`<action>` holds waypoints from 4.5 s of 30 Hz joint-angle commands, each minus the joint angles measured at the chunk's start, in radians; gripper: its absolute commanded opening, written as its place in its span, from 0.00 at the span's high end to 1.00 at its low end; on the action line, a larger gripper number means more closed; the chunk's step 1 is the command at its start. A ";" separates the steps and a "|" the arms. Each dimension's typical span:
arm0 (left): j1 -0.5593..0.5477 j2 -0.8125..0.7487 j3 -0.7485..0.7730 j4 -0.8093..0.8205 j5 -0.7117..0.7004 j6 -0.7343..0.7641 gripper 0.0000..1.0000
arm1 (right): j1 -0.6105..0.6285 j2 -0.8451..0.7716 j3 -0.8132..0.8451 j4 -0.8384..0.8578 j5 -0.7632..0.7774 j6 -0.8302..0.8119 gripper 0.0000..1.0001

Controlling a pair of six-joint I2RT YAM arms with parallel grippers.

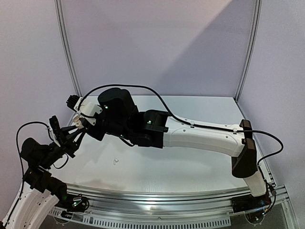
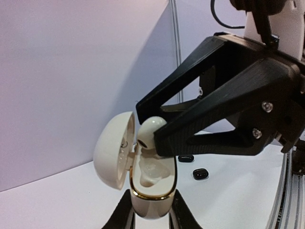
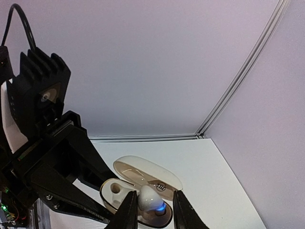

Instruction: Insert the wireless bluetooth earbuds into the charging case

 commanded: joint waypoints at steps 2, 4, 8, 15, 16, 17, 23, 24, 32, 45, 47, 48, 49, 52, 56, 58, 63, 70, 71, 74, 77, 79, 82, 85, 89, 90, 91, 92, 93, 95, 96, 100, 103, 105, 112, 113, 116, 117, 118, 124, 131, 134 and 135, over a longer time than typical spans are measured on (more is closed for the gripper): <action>-0.007 0.000 -0.008 0.020 0.024 -0.006 1.00 | -0.007 -0.011 0.019 -0.006 0.014 0.023 0.76; -0.008 -0.001 -0.009 0.022 0.027 -0.006 1.00 | -0.009 -0.010 0.022 -0.004 0.007 0.030 0.77; -0.008 -0.003 -0.010 0.020 0.023 -0.007 1.00 | -0.010 -0.008 0.024 -0.017 0.003 0.032 0.78; -0.008 0.002 -0.009 0.020 0.017 -0.008 1.00 | -0.010 -0.024 0.024 -0.018 -0.026 0.046 0.74; -0.008 0.004 -0.010 0.021 0.017 -0.010 1.00 | -0.010 -0.033 0.024 -0.009 -0.039 0.047 0.73; -0.007 0.006 -0.009 0.020 0.017 -0.011 1.00 | -0.010 -0.039 0.024 0.000 -0.053 0.049 0.72; -0.007 0.016 -0.009 0.021 0.019 -0.018 1.00 | -0.010 -0.099 -0.005 0.027 -0.092 0.084 0.71; -0.007 0.017 -0.009 0.020 0.020 -0.018 1.00 | -0.010 -0.109 -0.017 0.030 -0.094 0.091 0.70; -0.008 0.030 -0.007 0.021 0.025 -0.023 1.00 | -0.022 -0.158 -0.063 0.035 -0.135 0.133 0.65; -0.007 0.147 0.074 -0.002 0.117 -0.055 1.00 | -0.146 -0.341 -0.353 0.018 -0.251 0.446 0.40; -0.008 0.169 0.097 -0.039 0.042 -0.059 1.00 | -0.173 -0.332 -0.355 -0.043 -0.148 0.530 0.41; -0.007 0.177 0.105 -0.062 -0.005 -0.064 1.00 | -0.179 -0.321 -0.347 -0.088 -0.082 0.563 0.42; -0.007 0.183 0.111 -0.072 -0.047 -0.064 1.00 | -0.183 -0.301 -0.328 -0.136 -0.026 0.615 0.44; 0.001 0.187 0.107 -0.074 -0.105 -0.053 1.00 | -0.184 -0.201 -0.243 -0.253 0.038 0.707 0.53; 0.014 0.198 0.089 -0.069 -0.122 -0.042 1.00 | -0.158 -0.052 -0.160 -0.248 -0.001 0.786 0.54; 0.021 0.202 0.079 -0.067 -0.125 -0.033 1.00 | -0.140 0.028 -0.119 -0.221 -0.038 0.784 0.54; 0.028 0.207 0.070 -0.073 -0.123 -0.022 1.00 | -0.111 0.213 0.020 -0.261 -0.001 0.812 0.54; 0.029 0.206 0.057 -0.059 -0.106 -0.030 1.00 | -0.072 0.334 0.049 -0.247 0.062 0.865 0.51; 0.029 0.205 0.056 -0.057 -0.104 -0.030 1.00 | -0.064 0.357 0.061 -0.256 0.073 0.868 0.51; 0.029 0.202 0.053 -0.056 -0.101 -0.032 1.00 | -0.044 0.394 0.081 -0.289 0.138 0.880 0.51; 0.029 0.201 0.052 -0.054 -0.099 -0.033 1.00 | -0.039 0.406 0.080 -0.305 0.187 0.883 0.51; 0.030 0.201 0.052 -0.052 -0.094 -0.035 1.00 | -0.039 0.413 0.080 -0.309 0.216 0.867 0.51; 0.031 0.205 0.050 -0.048 -0.089 -0.039 1.00 | -0.040 0.428 0.083 -0.306 0.221 0.847 0.50; 0.031 0.206 0.050 -0.048 -0.087 -0.040 1.00 | -0.039 0.447 0.084 -0.312 0.189 0.856 0.50; 0.031 0.209 0.049 -0.044 -0.084 -0.042 1.00 | -0.039 0.467 0.082 -0.327 0.169 0.872 0.51; 0.031 0.209 0.049 -0.043 -0.083 -0.042 1.00 | -0.039 0.471 0.081 -0.332 0.168 0.870 0.53; 0.031 0.210 0.049 -0.042 -0.083 -0.043 1.00 | -0.040 0.475 0.079 -0.336 0.166 0.868 0.54; 0.031 0.210 0.049 -0.042 -0.081 -0.043 1.00 | -0.040 0.478 0.078 -0.341 0.163 0.866 0.57; 0.031 0.210 0.048 -0.042 -0.081 -0.044 1.00 | -0.039 0.479 0.075 -0.345 0.161 0.865 0.59; 0.031 0.210 0.049 -0.042 -0.081 -0.044 1.00 | -0.040 0.480 0.072 -0.357 0.165 0.863 0.64; 0.030 0.210 0.049 -0.042 -0.081 -0.044 1.00 | -0.040 0.479 0.069 -0.363 0.166 0.864 0.67; 0.030 0.210 0.049 -0.044 -0.082 -0.045 1.00 | -0.039 0.451 0.013 -0.368 0.164 0.864 0.74; 0.030 0.209 0.048 -0.042 -0.081 -0.046 1.00 | -0.039 0.401 -0.075 -0.352 0.149 0.862 0.79; 0.030 0.208 0.047 -0.042 -0.081 -0.046 1.00 | -0.040 0.365 -0.142 -0.338 0.131 0.854 0.82; 0.031 0.201 0.046 -0.041 -0.078 -0.046 1.00 | -0.037 0.211 -0.413 -0.268 0.035 0.808 0.85; 0.031 0.200 0.046 -0.041 -0.078 -0.046 1.00 | -0.035 0.183 -0.448 -0.267 0.028 0.804 0.85; 0.031 0.195 0.044 -0.041 -0.077 -0.044 1.00 | -0.028 0.114 -0.553 -0.252 0.003 0.780 0.83; 0.031 0.194 0.044 -0.041 -0.076 -0.044 1.00 | -0.025 0.098 -0.578 -0.252 -0.005 0.763 0.82; 0.031 0.194 0.043 -0.041 -0.076 -0.044 1.00 | -0.021 0.079 -0.601 -0.255 -0.014 0.752 0.81; 0.030 0.193 0.041 -0.038 -0.071 -0.046 1.00 | 0.000 0.017 -0.639 -0.304 -0.051 0.653 0.76; 0.030 0.196 0.040 -0.034 -0.065 -0.047 1.00 | 0.001 -0.013 -0.561 -0.332 -0.043 0.631 0.63; 0.031 0.197 0.039 -0.034 -0.064 -0.047 1.00 | 0.001 -0.009 -0.491 -0.360 -0.022 0.632 0.55; 0.031 0.197 0.038 -0.033 -0.064 -0.047 1.00 | 0.000 -0.007 -0.470 -0.374 -0.005 0.638 0.54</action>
